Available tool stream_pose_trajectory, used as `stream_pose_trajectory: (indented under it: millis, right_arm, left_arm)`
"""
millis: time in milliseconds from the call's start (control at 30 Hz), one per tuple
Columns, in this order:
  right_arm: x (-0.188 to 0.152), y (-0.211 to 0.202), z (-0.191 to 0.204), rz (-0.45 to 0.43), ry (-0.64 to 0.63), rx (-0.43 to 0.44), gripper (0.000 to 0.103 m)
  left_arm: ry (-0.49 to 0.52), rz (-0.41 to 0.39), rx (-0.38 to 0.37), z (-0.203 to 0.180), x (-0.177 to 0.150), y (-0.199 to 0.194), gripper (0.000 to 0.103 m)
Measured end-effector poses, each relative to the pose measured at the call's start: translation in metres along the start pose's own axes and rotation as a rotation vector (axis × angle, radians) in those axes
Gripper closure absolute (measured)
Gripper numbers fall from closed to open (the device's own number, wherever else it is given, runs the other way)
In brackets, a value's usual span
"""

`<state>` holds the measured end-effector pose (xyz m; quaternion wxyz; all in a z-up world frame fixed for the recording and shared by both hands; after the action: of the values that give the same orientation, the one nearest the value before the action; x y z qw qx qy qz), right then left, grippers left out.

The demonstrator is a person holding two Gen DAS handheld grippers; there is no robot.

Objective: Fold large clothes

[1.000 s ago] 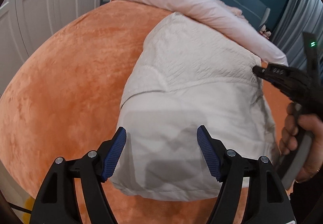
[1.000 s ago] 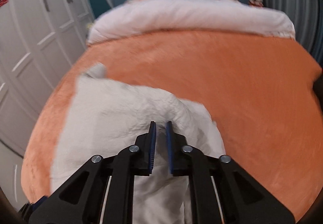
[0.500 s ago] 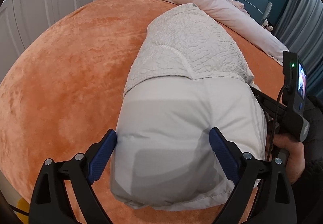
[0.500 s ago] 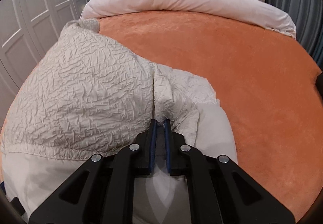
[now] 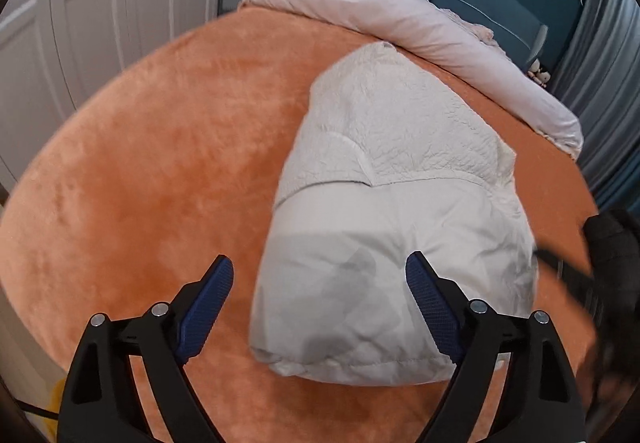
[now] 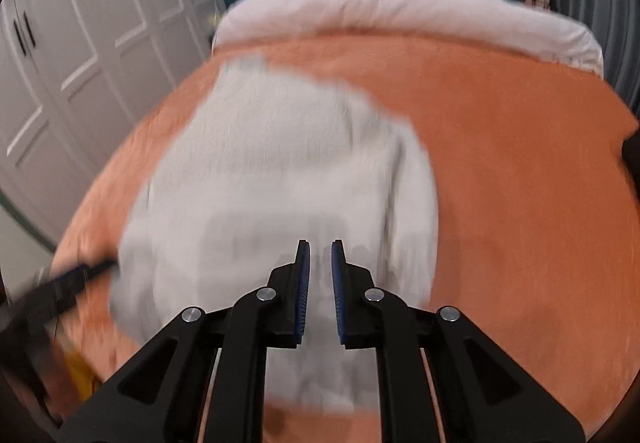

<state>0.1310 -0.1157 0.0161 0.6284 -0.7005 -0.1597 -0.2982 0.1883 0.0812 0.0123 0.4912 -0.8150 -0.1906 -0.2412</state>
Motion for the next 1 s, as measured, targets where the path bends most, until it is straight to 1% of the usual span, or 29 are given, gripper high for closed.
stream_pose_trajectory:
  millis: [33, 100, 133, 200, 233, 267, 333, 367, 433, 467, 500, 567, 633, 700, 767, 867, 900, 933, 1000]
  right_arm:
    - [-0.019, 0.011, -0.002, 0.056, -0.003, -0.01, 0.092]
    - [-0.052, 0.036, -0.008, 0.157, 0.016, -0.024, 0.097]
    - [-0.061, 0.038, -0.013, 0.162, 0.039, -0.018, 0.097]
    - [-0.063, 0.026, -0.019, 0.159, 0.066, -0.012, 0.097]
    - [-0.061, 0.019, -0.022, 0.144, 0.081, -0.007, 0.095]
    - [-0.059, 0.004, -0.025, 0.11, 0.109, 0.009, 0.092]
    - [-0.06, -0.003, -0.026, 0.093, 0.109, 0.014, 0.091]
    - [-0.062, 0.0, -0.024, 0.1, 0.097, 0.007, 0.09]
    - [-0.078, 0.023, -0.02, 0.172, 0.043, -0.049, 0.091]
    - [-0.085, 0.03, -0.019, 0.2, 0.043, -0.072, 0.089]
    - [-0.093, 0.026, -0.019, 0.201, 0.055, -0.072, 0.087]
    - [-0.099, 0.01, -0.021, 0.171, 0.088, -0.036, 0.087]
    - [-0.104, -0.005, -0.022, 0.126, 0.085, -0.044, 0.086]
    - [-0.112, -0.021, -0.022, 0.081, 0.072, -0.06, 0.08]
    - [-0.119, -0.03, -0.022, 0.052, 0.07, -0.078, 0.07]
    - [-0.125, -0.038, -0.024, 0.046, 0.084, -0.085, 0.064]
    - [-0.125, -0.036, -0.028, 0.049, 0.088, -0.088, 0.061]
    - [-0.127, -0.036, -0.031, 0.05, 0.088, -0.094, 0.055]
    - [-0.135, -0.038, -0.031, 0.039, 0.081, -0.112, 0.052]
  left_arm:
    - [0.009, 0.016, 0.013, -0.001, -0.003, 0.005, 0.018]
    - [0.02, 0.065, 0.036, 0.002, -0.01, 0.022, 0.017]
    - [0.026, 0.078, 0.049, 0.004, -0.015, 0.029, 0.014]
    - [0.028, 0.074, 0.069, 0.007, -0.021, 0.029, 0.014]
    - [0.023, 0.074, 0.068, 0.007, -0.022, 0.025, 0.015]
    - [0.02, 0.071, 0.061, 0.007, -0.023, 0.021, 0.015]
    - [0.02, 0.069, 0.063, 0.003, -0.028, 0.015, 0.015]
    - [0.024, 0.07, 0.067, 0.001, -0.029, 0.014, 0.015]
    - [0.024, 0.076, 0.073, -0.003, -0.036, 0.013, 0.015]
    - [0.023, 0.08, 0.071, -0.005, -0.038, 0.012, 0.015]
    - [0.028, 0.084, 0.071, -0.007, -0.04, 0.01, 0.016]
    - [0.054, 0.08, 0.073, -0.012, -0.047, 0.004, 0.016]
    - [0.079, 0.084, 0.085, -0.015, -0.055, 0.001, 0.016]
    - [0.081, 0.092, 0.082, -0.017, -0.063, 0.001, 0.017]
    - [0.067, 0.107, 0.071, -0.019, -0.073, 0.002, 0.017]
    - [0.06, 0.113, 0.063, -0.024, -0.086, 0.002, 0.017]
    - [0.068, 0.116, 0.064, -0.026, -0.091, 0.003, 0.017]
    - [0.077, 0.12, 0.065, -0.029, -0.096, 0.003, 0.017]
    - [0.097, 0.128, 0.071, -0.033, -0.106, 0.006, 0.017]
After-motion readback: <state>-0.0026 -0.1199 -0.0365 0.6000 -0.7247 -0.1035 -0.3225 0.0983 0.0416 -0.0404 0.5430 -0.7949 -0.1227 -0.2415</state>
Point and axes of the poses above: each gripper's, at about its wrist camera, not at the fingertips, and y roughly the way its jaws point, z to its left, x to its top, the point moved 3 cm from there along y, roughly the way its jaws point, and after that the axes turned 15 degrees about -x, right-handed, at the moved point
